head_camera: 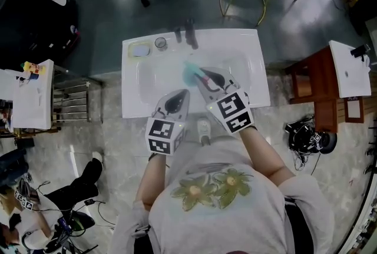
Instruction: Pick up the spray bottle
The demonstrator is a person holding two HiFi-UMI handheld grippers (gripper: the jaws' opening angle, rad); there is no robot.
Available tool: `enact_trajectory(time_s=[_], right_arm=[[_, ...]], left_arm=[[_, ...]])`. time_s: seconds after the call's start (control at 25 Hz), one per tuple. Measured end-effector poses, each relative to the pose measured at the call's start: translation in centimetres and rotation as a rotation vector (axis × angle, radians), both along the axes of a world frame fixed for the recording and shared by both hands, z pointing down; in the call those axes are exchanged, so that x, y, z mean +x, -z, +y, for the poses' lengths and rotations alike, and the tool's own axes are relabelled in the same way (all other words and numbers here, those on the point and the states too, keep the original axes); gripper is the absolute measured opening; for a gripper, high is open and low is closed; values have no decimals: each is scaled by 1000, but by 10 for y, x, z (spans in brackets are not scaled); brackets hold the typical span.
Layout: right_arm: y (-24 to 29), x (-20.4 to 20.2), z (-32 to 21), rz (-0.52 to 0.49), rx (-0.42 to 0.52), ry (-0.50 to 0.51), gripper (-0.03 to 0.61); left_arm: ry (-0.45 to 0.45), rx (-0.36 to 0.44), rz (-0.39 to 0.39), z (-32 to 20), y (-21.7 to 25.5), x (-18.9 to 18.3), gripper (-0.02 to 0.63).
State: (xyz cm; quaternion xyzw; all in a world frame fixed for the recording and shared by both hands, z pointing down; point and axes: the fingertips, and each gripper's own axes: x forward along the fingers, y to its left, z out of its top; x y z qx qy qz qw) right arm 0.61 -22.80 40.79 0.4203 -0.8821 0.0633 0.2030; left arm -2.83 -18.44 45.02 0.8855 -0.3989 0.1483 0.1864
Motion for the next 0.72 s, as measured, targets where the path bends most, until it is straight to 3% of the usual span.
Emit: enact_trajectory(time_s=[0.72], right_arm=[[35, -11, 71, -14, 77, 17, 71]], left_arm=[[16, 40, 35, 61, 20, -10, 9]])
